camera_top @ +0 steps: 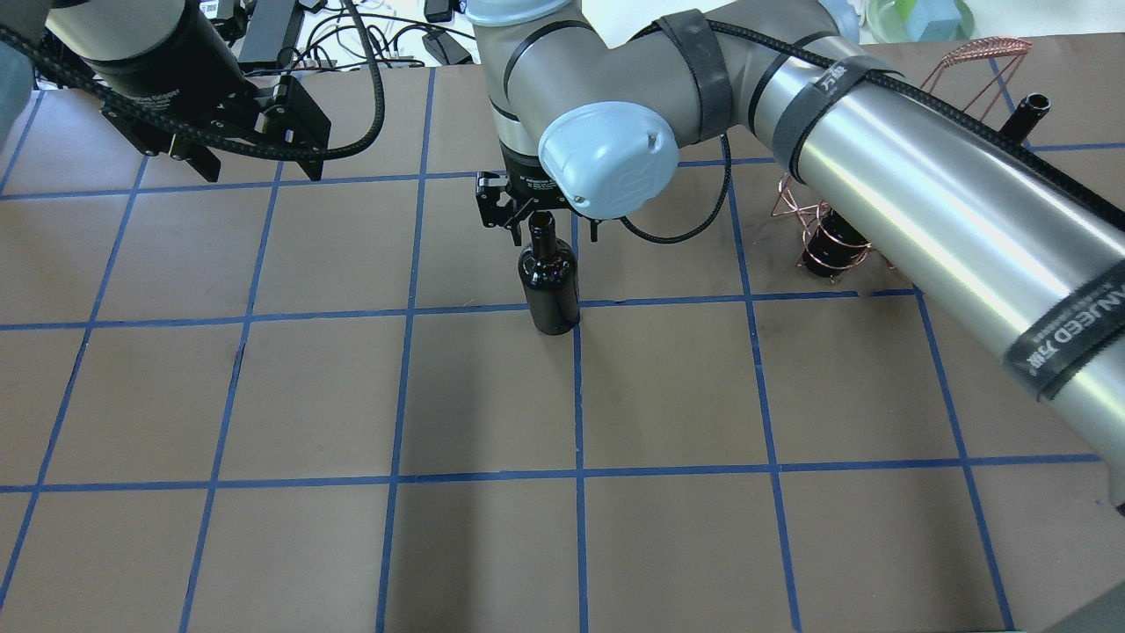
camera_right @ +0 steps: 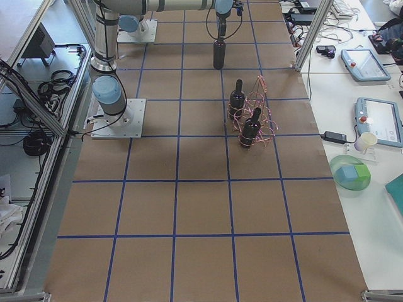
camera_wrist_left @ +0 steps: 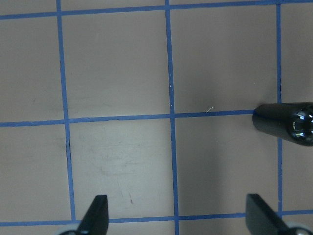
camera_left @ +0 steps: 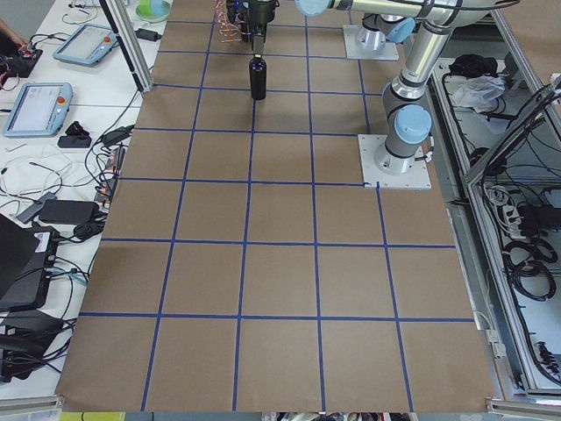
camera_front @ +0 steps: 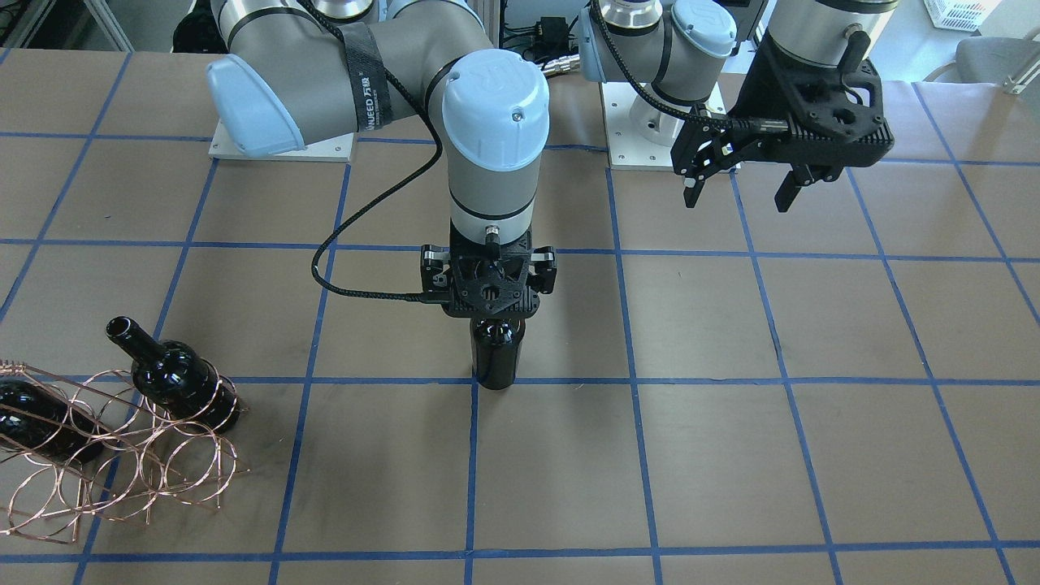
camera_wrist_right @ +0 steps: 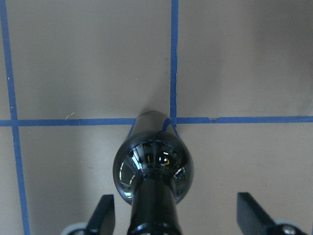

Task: Place wine into wine basket
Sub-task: 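Close the right gripper on the bottle neck and lift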

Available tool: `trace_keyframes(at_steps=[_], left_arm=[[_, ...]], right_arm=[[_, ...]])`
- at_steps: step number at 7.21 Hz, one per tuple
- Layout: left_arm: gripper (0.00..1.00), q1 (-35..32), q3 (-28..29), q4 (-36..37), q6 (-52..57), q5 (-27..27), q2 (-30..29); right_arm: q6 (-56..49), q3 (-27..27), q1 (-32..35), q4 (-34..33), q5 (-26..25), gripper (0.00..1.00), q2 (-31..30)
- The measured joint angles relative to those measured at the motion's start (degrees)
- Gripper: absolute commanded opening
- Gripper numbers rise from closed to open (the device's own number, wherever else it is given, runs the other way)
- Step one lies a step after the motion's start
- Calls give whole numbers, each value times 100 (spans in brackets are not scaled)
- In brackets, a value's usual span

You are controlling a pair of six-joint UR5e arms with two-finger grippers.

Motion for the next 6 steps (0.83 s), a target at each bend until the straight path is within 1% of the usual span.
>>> trace_keyframes(at_steps=[3,4,5,6], left_arm=[[100,70,5,-44,39,1,4],[100,83,2,-46,43,-1,4],[100,90,-1,-49,45,-2,5],[100,95,-1,-51,46,-2,5]], right_arm=[[4,32,0,-107,82,78,4],[0,36,0,-138,115,73,9],[-2,39,0,-152,131,66,11],[-2,45,0,-156,140,54,11]])
